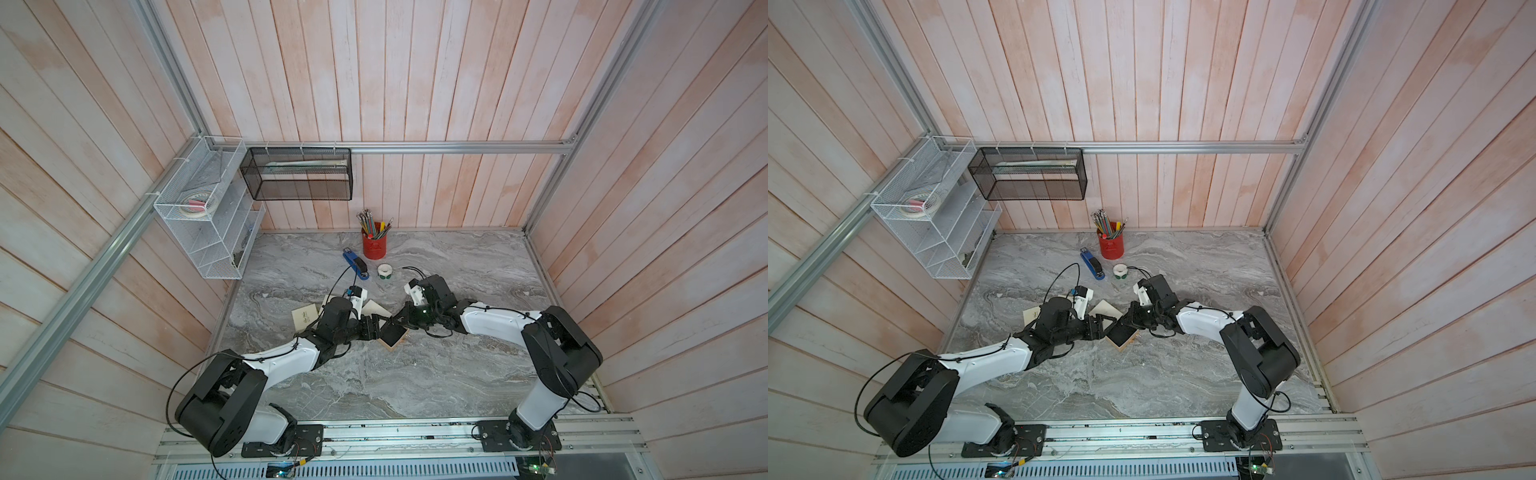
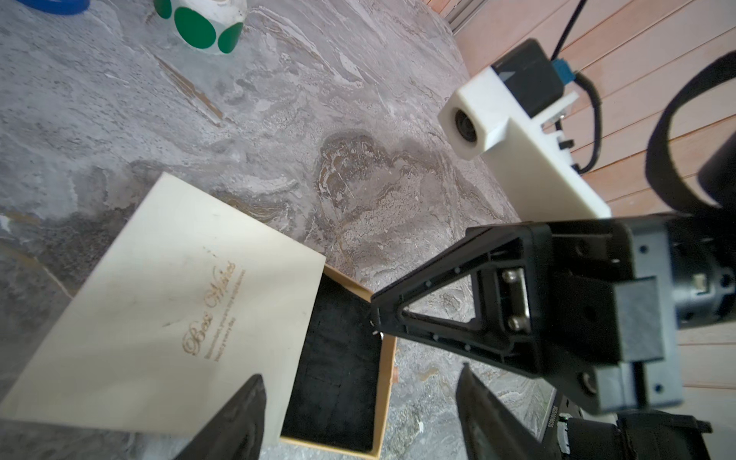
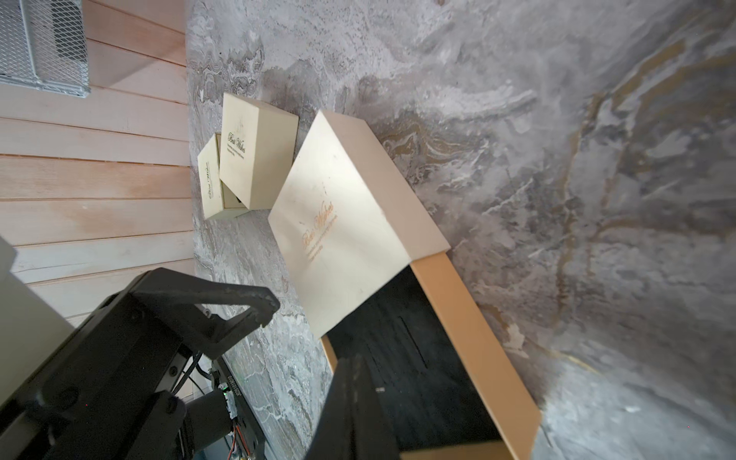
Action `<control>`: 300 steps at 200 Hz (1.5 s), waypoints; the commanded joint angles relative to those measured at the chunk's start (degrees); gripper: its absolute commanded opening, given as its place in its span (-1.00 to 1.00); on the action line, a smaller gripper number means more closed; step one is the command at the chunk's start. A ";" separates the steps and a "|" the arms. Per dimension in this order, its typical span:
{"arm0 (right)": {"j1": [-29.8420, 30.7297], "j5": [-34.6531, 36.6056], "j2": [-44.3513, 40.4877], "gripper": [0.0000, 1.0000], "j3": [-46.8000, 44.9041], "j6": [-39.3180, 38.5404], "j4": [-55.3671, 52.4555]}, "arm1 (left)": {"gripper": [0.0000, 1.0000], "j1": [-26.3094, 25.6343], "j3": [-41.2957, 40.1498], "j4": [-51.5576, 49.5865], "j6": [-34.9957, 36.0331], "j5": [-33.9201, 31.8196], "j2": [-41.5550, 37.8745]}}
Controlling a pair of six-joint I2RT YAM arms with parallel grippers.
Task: Place the earrings into the drawer-style jewelry box
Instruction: Insert the earring into the inner lining.
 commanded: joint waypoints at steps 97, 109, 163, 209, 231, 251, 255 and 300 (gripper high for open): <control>0.92 -0.10 4.41 -1.00 0.22 1.59 2.17 | 0.52 0.23 1.66 3.18 0.79 3.98 4.91; 0.90 0.01 4.59 -1.00 0.30 1.82 2.48 | 0.52 0.19 1.71 3.09 0.89 4.08 5.07; 0.96 -0.45 5.80 -1.00 0.82 2.94 3.33 | 0.52 -0.41 2.64 2.68 1.41 5.22 6.24; 0.92 -0.48 6.25 -1.00 1.19 3.46 3.50 | 0.52 -1.38 3.52 2.41 1.77 5.46 7.62; 0.96 -0.55 6.71 -1.00 1.39 3.55 3.57 | 0.52 -1.54 3.81 2.08 1.98 5.57 8.11; 0.91 -0.53 6.97 -1.00 1.52 3.75 3.68 | 0.52 -1.79 3.87 1.71 2.21 5.48 8.49; 0.93 -0.43 6.97 -1.00 1.53 3.75 3.68 | 0.52 -1.74 3.87 1.64 2.29 5.40 8.59; 0.89 0.43 7.32 -1.00 1.72 3.62 2.11 | 0.52 -1.72 3.30 0.38 2.49 4.00 8.81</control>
